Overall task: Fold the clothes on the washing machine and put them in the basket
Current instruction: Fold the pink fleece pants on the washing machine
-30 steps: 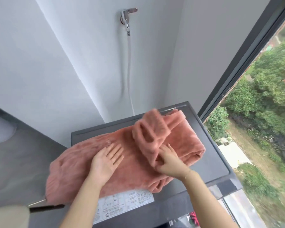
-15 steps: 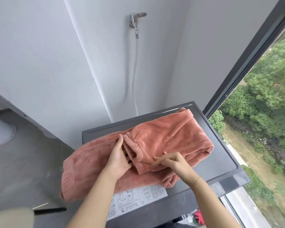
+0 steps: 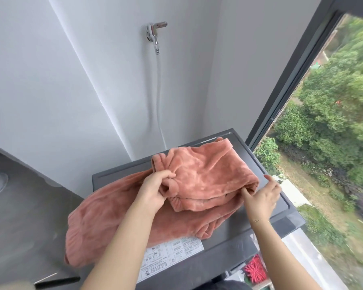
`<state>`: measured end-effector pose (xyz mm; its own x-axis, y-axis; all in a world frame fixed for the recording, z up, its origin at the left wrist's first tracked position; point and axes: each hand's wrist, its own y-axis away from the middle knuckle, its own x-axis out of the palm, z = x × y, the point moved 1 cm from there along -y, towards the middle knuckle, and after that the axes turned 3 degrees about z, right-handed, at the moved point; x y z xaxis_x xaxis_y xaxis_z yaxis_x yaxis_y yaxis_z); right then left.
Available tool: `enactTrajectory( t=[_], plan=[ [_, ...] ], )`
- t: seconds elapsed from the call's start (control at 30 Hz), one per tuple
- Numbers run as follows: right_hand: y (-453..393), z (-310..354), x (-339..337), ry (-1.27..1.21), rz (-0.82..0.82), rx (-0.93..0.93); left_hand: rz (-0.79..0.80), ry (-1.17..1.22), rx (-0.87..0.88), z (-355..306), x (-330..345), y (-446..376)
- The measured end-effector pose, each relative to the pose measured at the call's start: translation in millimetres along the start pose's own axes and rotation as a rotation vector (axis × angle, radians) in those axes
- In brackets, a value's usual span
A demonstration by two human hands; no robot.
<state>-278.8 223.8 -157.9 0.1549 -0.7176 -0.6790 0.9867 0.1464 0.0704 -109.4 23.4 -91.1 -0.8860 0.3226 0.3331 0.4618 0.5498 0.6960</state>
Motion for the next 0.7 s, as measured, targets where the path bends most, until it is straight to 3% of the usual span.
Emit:
enactTrajectory(
  t=[0.13,0.2,0.3,0.4,0.47,0.57,0.7],
  plan=[
    [-21,2,-1,0.077,0.153,-0.052,0.244,0.044,0.085,-32,15,19],
    [-27,3,-6,0.116,0.132,-0.068,0.249,0.041,0.129,-41,18,20],
    [-31,-5,-15,0.075,0.049,-0.044,0.103,0.151,0.183,-40,4,5],
    [-32,-20,-14,-0.040,0.107,0.083,-0.055,0.150,0.110,-12,-16,-12],
    [-35,-25,-13,-0.097,0.210,0.156,-0.138,0.080,0.044,13,-28,-17],
    [-46,-17,-17,-0.128,0.327,0.124,-0.176,-0.084,0.022,31,-37,-22],
    [-65,15,-25,-0.220,0.245,0.036,-0.236,-0.294,-0.010,26,-27,-30]
  ],
)
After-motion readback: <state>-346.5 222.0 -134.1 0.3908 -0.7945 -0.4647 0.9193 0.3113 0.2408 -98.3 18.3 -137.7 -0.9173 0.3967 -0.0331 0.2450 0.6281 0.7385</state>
